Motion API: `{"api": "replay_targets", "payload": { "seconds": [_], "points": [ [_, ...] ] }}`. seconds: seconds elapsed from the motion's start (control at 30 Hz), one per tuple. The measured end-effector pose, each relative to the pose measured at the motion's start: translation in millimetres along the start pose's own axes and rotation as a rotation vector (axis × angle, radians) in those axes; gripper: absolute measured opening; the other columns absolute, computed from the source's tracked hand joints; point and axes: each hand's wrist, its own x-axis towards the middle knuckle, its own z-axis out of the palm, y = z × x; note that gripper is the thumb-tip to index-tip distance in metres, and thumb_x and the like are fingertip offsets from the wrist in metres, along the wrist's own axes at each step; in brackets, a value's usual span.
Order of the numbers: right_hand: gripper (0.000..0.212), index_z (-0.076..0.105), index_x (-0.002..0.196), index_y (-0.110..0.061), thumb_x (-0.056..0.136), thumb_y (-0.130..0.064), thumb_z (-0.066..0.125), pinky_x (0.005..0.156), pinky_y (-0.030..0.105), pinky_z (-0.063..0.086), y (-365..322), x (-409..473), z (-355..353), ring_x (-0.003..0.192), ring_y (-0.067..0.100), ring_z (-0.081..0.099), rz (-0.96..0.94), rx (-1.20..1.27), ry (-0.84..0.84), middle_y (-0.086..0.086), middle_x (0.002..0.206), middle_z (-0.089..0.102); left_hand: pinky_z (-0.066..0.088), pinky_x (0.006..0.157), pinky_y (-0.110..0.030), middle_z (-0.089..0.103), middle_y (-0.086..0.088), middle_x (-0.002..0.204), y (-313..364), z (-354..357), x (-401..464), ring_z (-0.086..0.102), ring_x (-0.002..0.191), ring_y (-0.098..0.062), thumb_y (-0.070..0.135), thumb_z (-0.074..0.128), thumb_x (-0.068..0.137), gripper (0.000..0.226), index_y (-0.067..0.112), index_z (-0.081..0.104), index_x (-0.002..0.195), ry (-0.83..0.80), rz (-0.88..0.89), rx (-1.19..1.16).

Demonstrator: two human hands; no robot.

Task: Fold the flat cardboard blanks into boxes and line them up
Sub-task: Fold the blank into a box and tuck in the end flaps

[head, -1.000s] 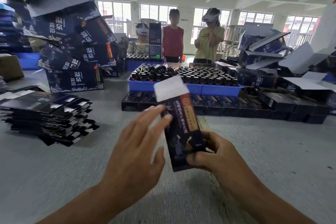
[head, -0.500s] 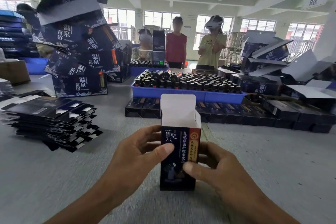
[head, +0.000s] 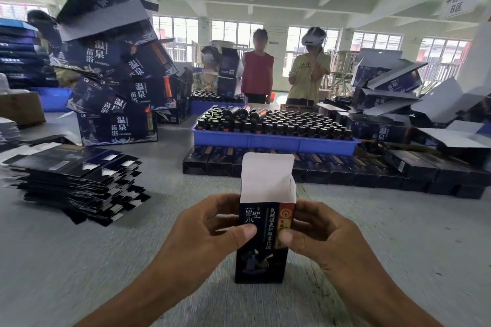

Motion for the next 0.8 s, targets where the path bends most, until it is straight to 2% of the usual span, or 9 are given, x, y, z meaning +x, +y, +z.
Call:
{"api": "replay_targets", "payload": {
  "seconds": [0.07, 0.2, 0.3, 0.5, 0.63, 0.73, 0.8],
  "points": [
    [0.053, 0.068, 0.115, -0.027, 0.065, -0.027, 0.087, 0.074, 0.011, 0.055, 0.6, -0.1, -0.2, 0.103, 0.004, 0.071, -0.002, 0.004, -0.004, -0.013, 0.109, 0.076, 0.056, 0.086, -0.018, 0.075, 0.012, 0.109, -0.3, -0.2, 0.2, 0.07, 0.104, -0.007, 0.032, 0.08, 0.068, 0.052, 0.029, 0.065, 0.118, 0.026, 0.022, 0.015],
    [0.054, 0.069, 0.113, -0.028, 0.063, -0.029, 0.087, 0.072, 0.011, 0.055, 1.9, 0.2, 0.0, 0.102, 0.005, 0.072, -0.008, 0.017, -0.01, -0.012, 0.108, 0.076, 0.057, 0.079, -0.017, 0.072, 0.017, 0.113, -1.2, 0.9, -0.7, 0.07, 0.103, -0.007, 0.027, 0.082, 0.071, 0.059, 0.043, 0.053, 0.119, 0.062, 0.069, 0.012],
    [0.06, 0.067, 0.116, -0.029, 0.06, -0.034, 0.087, 0.072, 0.011, 0.055, 2.1, 0.4, 0.3, 0.102, 0.005, 0.072, -0.008, 0.019, -0.009, -0.013, 0.109, 0.076, 0.06, 0.078, -0.024, 0.068, 0.019, 0.121, -1.7, 3.1, -2.8, 0.07, 0.105, -0.011, 0.023, 0.08, 0.075, 0.055, 0.055, 0.054, 0.111, 0.068, 0.151, 0.055],
    [0.061, 0.066, 0.114, -0.035, 0.057, -0.038, 0.088, 0.071, 0.009, 0.054, 2.0, -0.7, 1.3, 0.101, 0.001, 0.071, -0.057, 0.01, 0.013, -0.018, 0.108, 0.075, 0.061, 0.08, -0.028, 0.061, 0.024, 0.128, -3.3, 3.8, -5.9, 0.068, 0.111, -0.01, 0.029, 0.073, 0.078, 0.056, 0.059, 0.054, 0.122, 0.053, 0.226, 0.12],
    [0.054, 0.066, 0.112, -0.048, 0.064, -0.034, 0.087, 0.074, 0.012, 0.056, 1.3, -1.8, 2.0, 0.104, 0.003, 0.07, -0.102, -0.008, 0.01, -0.018, 0.111, 0.074, 0.059, 0.078, -0.022, 0.06, 0.028, 0.127, -3.4, 2.9, -6.5, 0.067, 0.111, -0.005, 0.027, 0.072, 0.082, 0.057, 0.061, 0.053, 0.125, 0.049, 0.244, 0.177],
    [0.06, 0.058, 0.116, -0.064, 0.071, -0.036, 0.084, 0.073, 0.012, 0.055, -1.9, -3.4, 3.4, 0.105, -0.002, 0.068, -0.155, -0.061, 0.006, -0.026, 0.113, 0.07, 0.057, 0.075, -0.017, 0.067, 0.02, 0.122, -2.0, 1.3, -5.7, 0.067, 0.11, -0.005, 0.024, 0.073, 0.085, 0.054, 0.06, 0.056, 0.122, 0.037, 0.229, 0.196],
    [0.065, 0.051, 0.122, -0.07, 0.071, -0.042, 0.081, 0.075, 0.011, 0.056, -3.8, -4.8, 3.8, 0.107, -0.006, 0.066, -0.193, -0.094, 0.012, -0.031, 0.117, 0.067, 0.057, 0.075, -0.016, 0.069, 0.021, 0.118, 0.5, 0.5, -5.2, 0.068, 0.108, -0.006, 0.025, 0.073, 0.084, 0.052, 0.061, 0.057, 0.118, 0.025, 0.211, 0.192]
  ]
}}
